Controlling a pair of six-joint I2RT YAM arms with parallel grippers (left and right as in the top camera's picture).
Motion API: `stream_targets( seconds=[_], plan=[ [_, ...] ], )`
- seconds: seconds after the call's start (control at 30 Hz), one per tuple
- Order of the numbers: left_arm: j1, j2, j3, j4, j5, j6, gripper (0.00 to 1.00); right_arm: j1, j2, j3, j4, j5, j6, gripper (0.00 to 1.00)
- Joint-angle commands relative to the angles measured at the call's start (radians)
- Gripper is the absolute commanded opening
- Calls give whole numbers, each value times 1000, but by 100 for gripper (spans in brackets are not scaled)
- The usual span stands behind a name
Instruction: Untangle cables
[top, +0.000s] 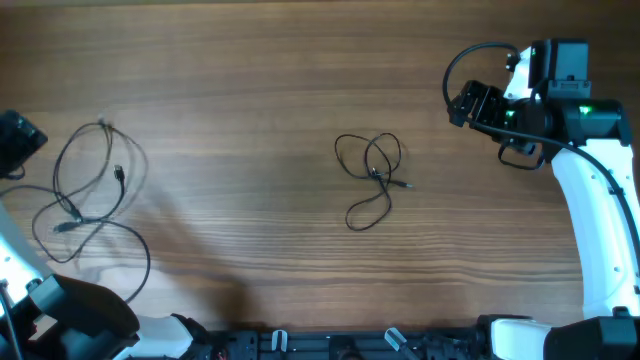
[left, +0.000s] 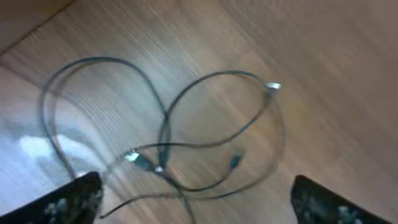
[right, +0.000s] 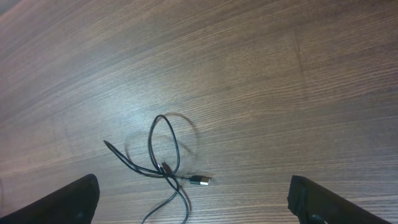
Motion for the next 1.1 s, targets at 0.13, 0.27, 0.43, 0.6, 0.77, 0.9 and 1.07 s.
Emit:
stream_targets(
  seconds=[0.13,0.27,0.43,0.6,0.77,0.9,1.07],
  plan=[
    [-80,4,-8,-36,246,50,100,-1,12,2,0,2,-12,100],
    [-195,4,-8,-105,283,109,100,-1,12,2,0,2,-10,100],
    [-395,4,-16,-179,346,108,100,-1,12,2,2,2,-10,100],
    [-635,5,-117,-90,365,74,100,-1,12,2,2,1,-9,100],
    [-840,14,-298,156,366,46,100,-1,12,2,-6,1,-10,100],
    [-999,48,-412,343,369,221,100,-1,12,2,-6,2,-10,100],
    [-1187,177,-475,636,364,318,100,-1,12,2,-6,2,-11,100]
  ],
)
